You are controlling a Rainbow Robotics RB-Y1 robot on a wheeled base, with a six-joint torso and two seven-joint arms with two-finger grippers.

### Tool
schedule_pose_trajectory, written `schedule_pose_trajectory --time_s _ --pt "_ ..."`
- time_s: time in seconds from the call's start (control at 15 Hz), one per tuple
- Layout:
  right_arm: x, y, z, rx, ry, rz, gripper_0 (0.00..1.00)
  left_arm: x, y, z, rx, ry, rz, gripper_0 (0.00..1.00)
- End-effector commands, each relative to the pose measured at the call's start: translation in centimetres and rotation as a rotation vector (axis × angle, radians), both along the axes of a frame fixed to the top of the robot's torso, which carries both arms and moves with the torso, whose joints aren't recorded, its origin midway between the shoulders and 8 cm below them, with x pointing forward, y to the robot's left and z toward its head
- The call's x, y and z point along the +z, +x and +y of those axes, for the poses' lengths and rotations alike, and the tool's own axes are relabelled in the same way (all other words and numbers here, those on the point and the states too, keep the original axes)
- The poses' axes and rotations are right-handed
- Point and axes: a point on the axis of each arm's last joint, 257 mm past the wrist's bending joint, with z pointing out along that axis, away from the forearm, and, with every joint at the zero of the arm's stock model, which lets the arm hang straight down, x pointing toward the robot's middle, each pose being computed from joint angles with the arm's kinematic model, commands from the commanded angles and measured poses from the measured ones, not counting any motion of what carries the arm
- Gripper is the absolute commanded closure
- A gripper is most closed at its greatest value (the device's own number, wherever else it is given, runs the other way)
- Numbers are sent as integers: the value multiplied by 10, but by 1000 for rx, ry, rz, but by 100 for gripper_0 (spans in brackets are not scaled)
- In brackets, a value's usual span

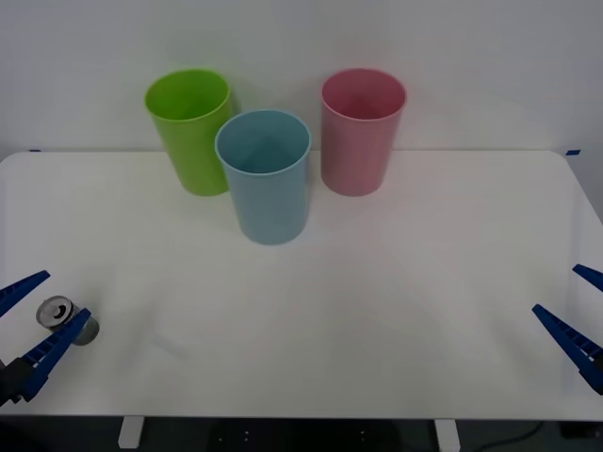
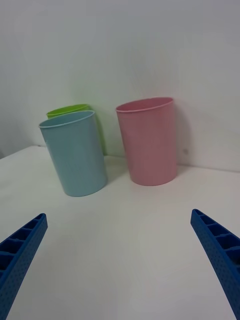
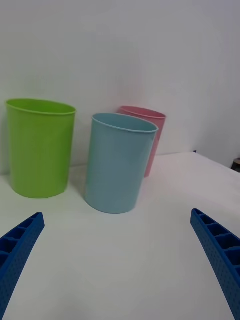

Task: Grasp the object on the table and drop it into the matching bin: aluminum can to the light blue bin, PET bottle to the pink bin.

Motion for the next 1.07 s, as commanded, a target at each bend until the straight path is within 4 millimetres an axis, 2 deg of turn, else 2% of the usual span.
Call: schedule_pose_trajectory --time_s 0.07,0.73,1.07 --pt "0 0 0 0 0 0 0 -2 -3 8 24 7 5 0" --pt "0 0 0 0 0 0 0 -21 -18 52 170 14 78 0" --pt "0 0 0 0 0 0 0 -42 -12 80 309 9 140 0"
